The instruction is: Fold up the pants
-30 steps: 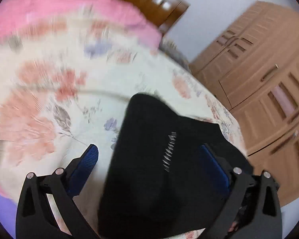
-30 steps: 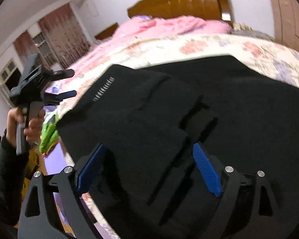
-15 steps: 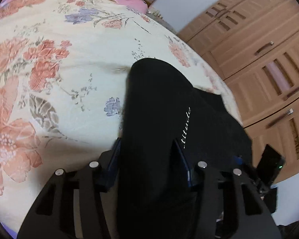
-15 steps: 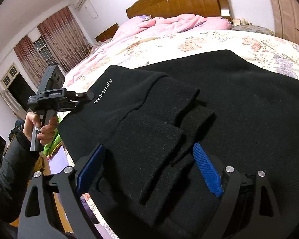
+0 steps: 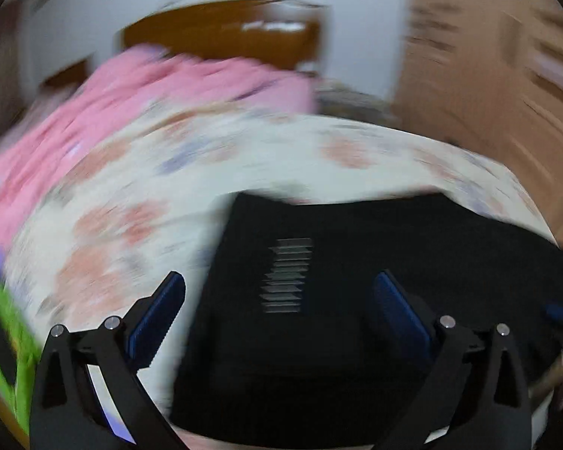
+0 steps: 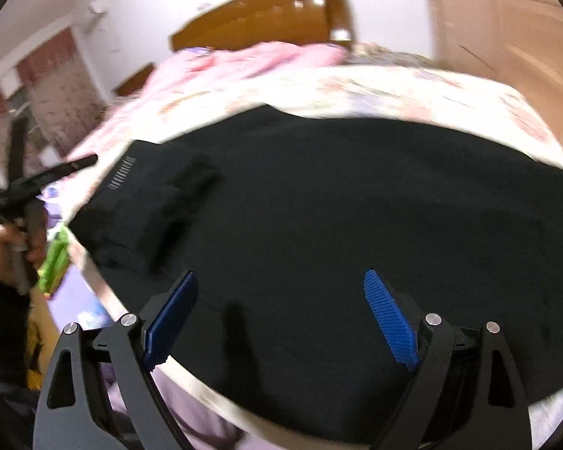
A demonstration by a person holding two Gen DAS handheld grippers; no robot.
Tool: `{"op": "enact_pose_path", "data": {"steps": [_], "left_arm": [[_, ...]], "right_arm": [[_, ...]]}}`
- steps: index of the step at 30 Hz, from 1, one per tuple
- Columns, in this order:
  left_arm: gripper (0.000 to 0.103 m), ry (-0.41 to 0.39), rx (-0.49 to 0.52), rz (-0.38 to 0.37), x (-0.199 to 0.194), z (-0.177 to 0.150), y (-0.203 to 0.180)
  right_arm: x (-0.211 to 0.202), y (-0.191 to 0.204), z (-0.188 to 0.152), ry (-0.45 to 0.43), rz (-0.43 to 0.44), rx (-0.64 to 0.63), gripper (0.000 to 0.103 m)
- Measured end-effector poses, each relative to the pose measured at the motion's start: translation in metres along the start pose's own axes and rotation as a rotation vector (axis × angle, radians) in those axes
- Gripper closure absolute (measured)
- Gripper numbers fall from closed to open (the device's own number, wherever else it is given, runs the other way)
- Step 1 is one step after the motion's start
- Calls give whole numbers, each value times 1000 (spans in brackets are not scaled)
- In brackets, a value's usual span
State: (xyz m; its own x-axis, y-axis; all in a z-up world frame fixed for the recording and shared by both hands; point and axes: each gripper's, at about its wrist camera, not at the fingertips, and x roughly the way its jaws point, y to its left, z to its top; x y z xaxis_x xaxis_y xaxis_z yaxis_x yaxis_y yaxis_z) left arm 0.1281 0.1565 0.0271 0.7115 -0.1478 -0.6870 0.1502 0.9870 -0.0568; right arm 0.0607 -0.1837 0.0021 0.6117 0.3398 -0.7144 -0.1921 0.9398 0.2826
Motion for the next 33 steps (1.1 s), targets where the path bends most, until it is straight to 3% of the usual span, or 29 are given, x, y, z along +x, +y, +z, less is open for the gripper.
{"op": "enact_pose_path", "data": {"steps": [3,6,8,10,15,19,21,24,26,27,29,33], "left_arm": [[2,17,149,-112,6,-2,-73],[2,49,219,-103,24,-6,-111],[2,70,223,-140,31,-9,-127],[2,66,245,-154,34,-6,-143],[2,91,355,-95,79,42,-183],[2,157,397,-159,138,71,-209],[1,204,446,-135,168,73,-217],[1,270,300,-228,200,85,-195],[1,263,227,-146,210,94,-180],[1,282,202,-173,214,95,-175],[1,269,206,-169,212,93,-176],[1,218,286,-80,205,89,-191]], "right_arm": [[-16,-17,-21,-73,58,-19,18],[-33,-20,-22,-104,46,30,16],[-41,-24,-15,-140,71,47,16],[-42,-24,2,-151,26,11,16],[9,-24,64,-36,-80,-76,16],[68,-46,101,103,-135,-56,16],[80,-54,104,133,-129,-52,14],[69,-65,101,115,-95,-11,14],[62,-65,94,89,-98,4,14],[58,-61,91,75,-117,1,14],[52,-58,84,62,-141,-10,14],[45,-56,71,82,-200,-30,14]]}}
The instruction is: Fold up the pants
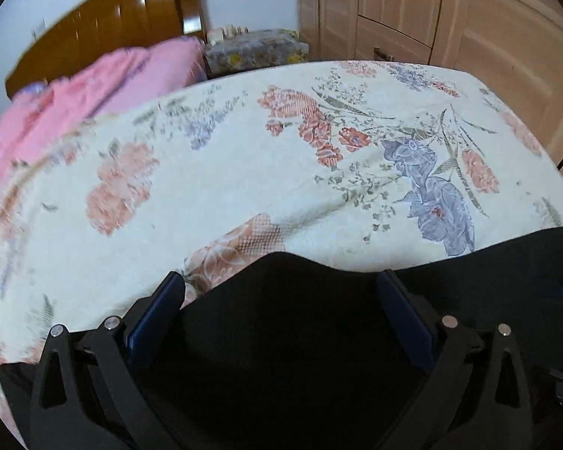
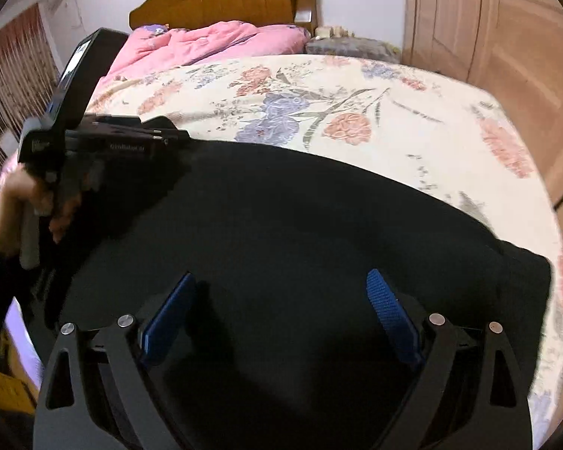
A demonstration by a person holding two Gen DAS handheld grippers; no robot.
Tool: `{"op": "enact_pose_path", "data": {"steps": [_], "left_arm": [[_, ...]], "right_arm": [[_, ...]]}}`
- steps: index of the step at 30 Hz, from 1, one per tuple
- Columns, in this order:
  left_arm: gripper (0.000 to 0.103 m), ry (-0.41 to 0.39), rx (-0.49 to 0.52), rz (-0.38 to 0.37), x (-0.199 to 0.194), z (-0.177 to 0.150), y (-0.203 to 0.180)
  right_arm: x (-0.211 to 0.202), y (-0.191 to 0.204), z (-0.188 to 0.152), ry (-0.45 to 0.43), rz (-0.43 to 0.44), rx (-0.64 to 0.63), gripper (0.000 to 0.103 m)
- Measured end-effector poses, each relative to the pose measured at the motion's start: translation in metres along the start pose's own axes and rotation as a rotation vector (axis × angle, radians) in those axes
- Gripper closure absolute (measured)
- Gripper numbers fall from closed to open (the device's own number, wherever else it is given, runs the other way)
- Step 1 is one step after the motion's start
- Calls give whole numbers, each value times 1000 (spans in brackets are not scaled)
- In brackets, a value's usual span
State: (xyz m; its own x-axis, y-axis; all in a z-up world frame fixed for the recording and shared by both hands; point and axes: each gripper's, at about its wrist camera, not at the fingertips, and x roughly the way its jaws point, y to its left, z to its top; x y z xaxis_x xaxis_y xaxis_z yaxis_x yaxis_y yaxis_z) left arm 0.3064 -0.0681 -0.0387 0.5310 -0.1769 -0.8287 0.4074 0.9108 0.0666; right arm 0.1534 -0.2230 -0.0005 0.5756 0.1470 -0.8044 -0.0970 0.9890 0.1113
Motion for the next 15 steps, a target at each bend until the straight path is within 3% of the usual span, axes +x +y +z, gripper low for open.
{"op": "enact_pose_path", "data": {"steps": [4,9,15], "left_arm": [[1,-10,2,11,-1,-1,0],[1,-9,-6,1,-2,-1,1],[1,-13,-22,-19,-2,-2,4]], "right_arm": [[-13,-6,-7,-32,-41,41,14],[0,4,-21,-46,-129,-84,12],[1,-1,-19,-48,-115,-69,11]]}}
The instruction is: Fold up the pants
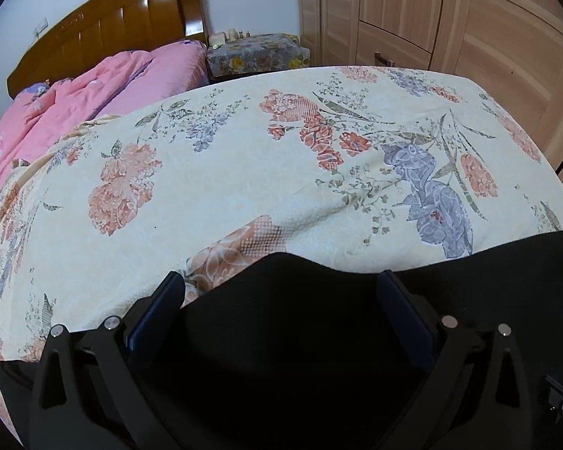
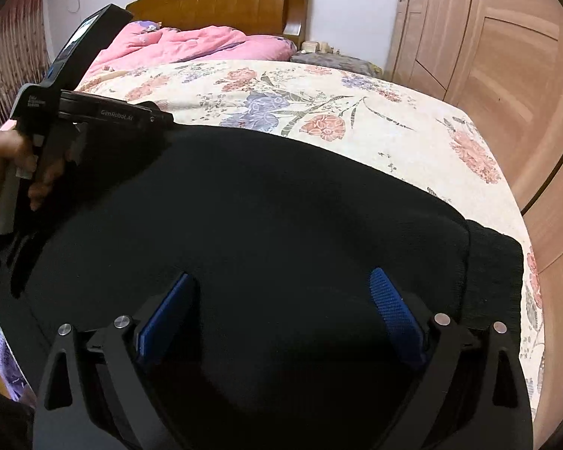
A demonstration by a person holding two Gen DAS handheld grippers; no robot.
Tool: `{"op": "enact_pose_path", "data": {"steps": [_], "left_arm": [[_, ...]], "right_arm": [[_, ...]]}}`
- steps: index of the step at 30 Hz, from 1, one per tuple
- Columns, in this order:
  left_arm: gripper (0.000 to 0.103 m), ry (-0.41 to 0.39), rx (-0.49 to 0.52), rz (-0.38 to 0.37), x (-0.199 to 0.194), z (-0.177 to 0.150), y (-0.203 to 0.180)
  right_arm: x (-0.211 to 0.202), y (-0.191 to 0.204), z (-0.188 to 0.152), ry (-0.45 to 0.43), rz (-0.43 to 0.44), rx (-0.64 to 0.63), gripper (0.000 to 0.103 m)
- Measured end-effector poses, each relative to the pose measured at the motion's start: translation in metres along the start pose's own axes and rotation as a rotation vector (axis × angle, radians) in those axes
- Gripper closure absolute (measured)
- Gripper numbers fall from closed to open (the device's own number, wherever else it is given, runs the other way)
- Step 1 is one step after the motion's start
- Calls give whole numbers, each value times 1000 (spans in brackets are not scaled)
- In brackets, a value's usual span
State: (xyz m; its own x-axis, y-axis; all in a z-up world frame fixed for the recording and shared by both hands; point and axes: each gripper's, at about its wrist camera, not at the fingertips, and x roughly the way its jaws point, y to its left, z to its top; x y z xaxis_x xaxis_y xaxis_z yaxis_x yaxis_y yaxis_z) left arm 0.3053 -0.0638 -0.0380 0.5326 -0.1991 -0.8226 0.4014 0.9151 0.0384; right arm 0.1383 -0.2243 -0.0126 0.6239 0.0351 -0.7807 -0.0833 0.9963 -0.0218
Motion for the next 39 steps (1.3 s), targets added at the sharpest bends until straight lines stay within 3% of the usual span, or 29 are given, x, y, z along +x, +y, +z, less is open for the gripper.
{"op": "enact_pose_path", "data": {"steps": [5,7,9,12,16,18,21,23,25,28,33,37,39], "left_arm": [[2,-33,-17,-33,-7,1,3],[2,-112,-52,-118,-30,-1,13],[2,-214,-120,-156,-72,-8,33],[2,-309,-199,-113,-119,-28,66],[2,-246,-217,104,-132,-84,107],[2,-175,-237,130,-119,-118,124],[3,-103,-258,164,-97,-147,133],[2,-142,-255,173,-103,-151,132],[2,-94,-227,218,-94,-145,129],[1,-82,-223,213,-92,-142,129],[1,-74,-251,172,-89,-144,139],[1,-67,-249,212,-89,-143,136],[2,-66,-239,319,-96,-142,125]], "right_arm": [[-1,1,-1,-15,4,1,10],[-4,-2,-3,-26,32,11,10],[-4,-4,-2,-35,52,21,10],[-7,-6,-3,-41,66,32,10],[-21,1,-5,-54,31,67,10],[-30,8,-5,-79,61,89,10],[-41,42,-13,-92,171,70,10],[-38,73,-24,-64,199,-6,10],[-29,92,-38,-49,140,-66,8],[-33,87,-48,-104,157,-22,8],[-61,87,-63,-72,136,-75,8],[-106,43,-97,-168,251,70,8],[-117,17,-109,-174,244,159,8]]}}
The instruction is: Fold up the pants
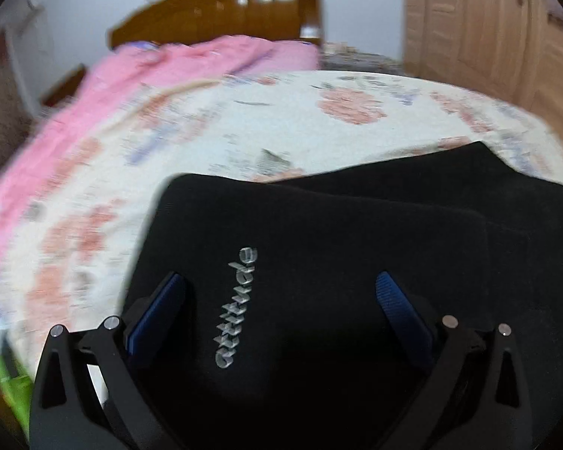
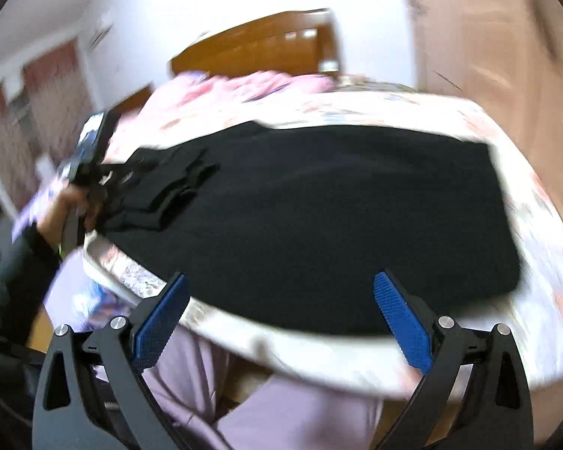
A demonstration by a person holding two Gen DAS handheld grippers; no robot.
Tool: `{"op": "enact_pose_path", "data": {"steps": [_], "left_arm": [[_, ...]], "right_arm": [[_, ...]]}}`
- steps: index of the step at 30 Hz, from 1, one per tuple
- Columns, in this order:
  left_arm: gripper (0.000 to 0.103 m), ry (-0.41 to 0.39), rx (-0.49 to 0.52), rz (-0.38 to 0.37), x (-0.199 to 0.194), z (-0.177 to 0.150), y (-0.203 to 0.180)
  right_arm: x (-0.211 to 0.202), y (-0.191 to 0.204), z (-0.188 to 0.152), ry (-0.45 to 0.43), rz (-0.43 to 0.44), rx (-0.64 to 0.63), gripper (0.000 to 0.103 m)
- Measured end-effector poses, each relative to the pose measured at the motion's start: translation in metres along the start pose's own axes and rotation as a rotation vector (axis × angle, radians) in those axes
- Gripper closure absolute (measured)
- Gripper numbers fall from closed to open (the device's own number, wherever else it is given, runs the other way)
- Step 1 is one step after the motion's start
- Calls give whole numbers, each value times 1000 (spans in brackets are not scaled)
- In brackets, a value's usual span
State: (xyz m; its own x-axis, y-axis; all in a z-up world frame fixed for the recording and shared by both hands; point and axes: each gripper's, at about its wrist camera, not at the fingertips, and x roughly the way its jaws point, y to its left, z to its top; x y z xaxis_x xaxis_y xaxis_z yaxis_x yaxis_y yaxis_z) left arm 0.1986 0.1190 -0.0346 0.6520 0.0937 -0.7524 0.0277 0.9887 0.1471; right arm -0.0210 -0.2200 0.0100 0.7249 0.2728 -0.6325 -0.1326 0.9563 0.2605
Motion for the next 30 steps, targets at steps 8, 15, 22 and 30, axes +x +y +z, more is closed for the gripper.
{"op": "enact_pose_path", "data": {"steps": [8,15,22,30], "left_arm": [[2,-198,217,-177,-83,-11,-99],[2,-67,284,-214,-43,-34,-128],[2,-47,275,-233,-39,-36,-125],[2,-40,271,-243,-38,-32,-120]], "right_arm": [[-15,-90,-26,-16,69,419,8],[13,-88,4,49,61,405,7],[16,-97,8,91,88,531,6],[16,-107,3,-20,31,716,20]]}}
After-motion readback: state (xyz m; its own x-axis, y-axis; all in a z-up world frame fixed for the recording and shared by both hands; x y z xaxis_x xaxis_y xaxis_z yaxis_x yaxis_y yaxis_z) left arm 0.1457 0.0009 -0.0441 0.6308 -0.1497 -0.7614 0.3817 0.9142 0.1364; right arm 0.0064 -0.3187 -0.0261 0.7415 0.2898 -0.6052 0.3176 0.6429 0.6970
